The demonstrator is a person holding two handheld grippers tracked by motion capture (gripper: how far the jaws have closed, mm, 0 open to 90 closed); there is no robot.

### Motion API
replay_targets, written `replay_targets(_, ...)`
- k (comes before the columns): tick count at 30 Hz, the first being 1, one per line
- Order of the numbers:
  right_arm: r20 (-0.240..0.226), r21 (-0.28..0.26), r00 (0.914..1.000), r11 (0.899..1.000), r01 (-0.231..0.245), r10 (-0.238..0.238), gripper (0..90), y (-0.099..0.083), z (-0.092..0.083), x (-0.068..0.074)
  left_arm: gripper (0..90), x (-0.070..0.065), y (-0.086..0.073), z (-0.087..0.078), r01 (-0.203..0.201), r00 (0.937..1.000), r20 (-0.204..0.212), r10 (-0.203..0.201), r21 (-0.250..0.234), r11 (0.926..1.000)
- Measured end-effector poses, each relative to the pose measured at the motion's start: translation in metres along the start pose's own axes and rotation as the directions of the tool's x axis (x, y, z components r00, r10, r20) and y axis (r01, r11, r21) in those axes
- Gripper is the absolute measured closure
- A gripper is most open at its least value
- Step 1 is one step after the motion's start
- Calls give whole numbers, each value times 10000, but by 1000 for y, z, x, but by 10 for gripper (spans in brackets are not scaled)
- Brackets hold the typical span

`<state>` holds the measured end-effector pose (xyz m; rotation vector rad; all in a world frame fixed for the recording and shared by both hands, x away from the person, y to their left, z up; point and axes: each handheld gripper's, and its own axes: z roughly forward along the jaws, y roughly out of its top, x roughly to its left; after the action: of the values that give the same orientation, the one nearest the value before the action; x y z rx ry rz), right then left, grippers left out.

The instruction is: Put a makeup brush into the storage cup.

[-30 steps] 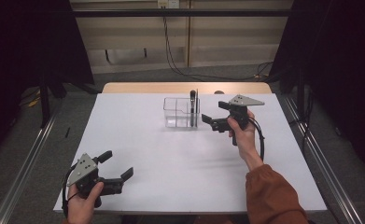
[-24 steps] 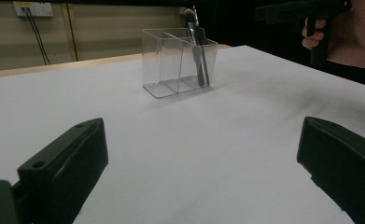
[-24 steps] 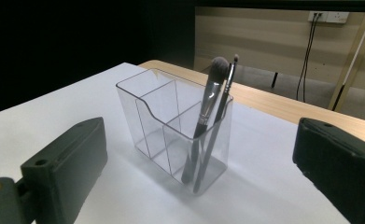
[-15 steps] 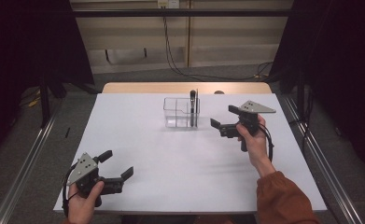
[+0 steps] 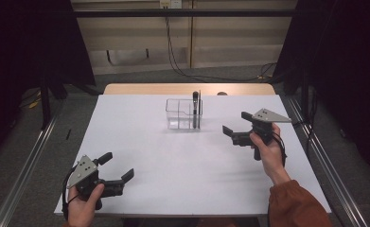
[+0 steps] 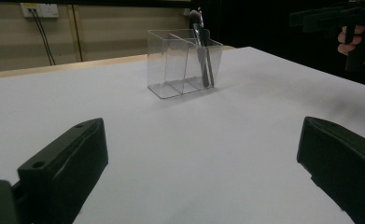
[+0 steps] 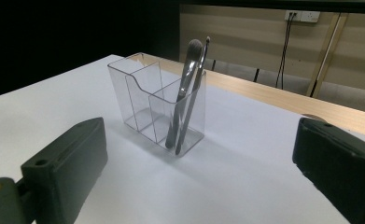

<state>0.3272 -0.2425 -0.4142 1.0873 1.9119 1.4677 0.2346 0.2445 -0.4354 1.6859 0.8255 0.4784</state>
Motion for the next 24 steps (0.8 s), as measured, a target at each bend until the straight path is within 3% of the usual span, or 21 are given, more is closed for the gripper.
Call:
replay_targets(7,221,135,9997,9999,97,-100,21,-11,-20,-2,20,0,0,0,-29,10000,14,29,9,10000)
replay_targets(14,527,7,9986,10000,-93,93,18,-21,-40,-5,20,3,0,0,15,10000,-86,-15,9,10000)
replay_targets(24,852,-136,9963,9999,-97,108,12,-34,-65,4,20,3,0,-1,40,9999,-92,-40,-58,10000)
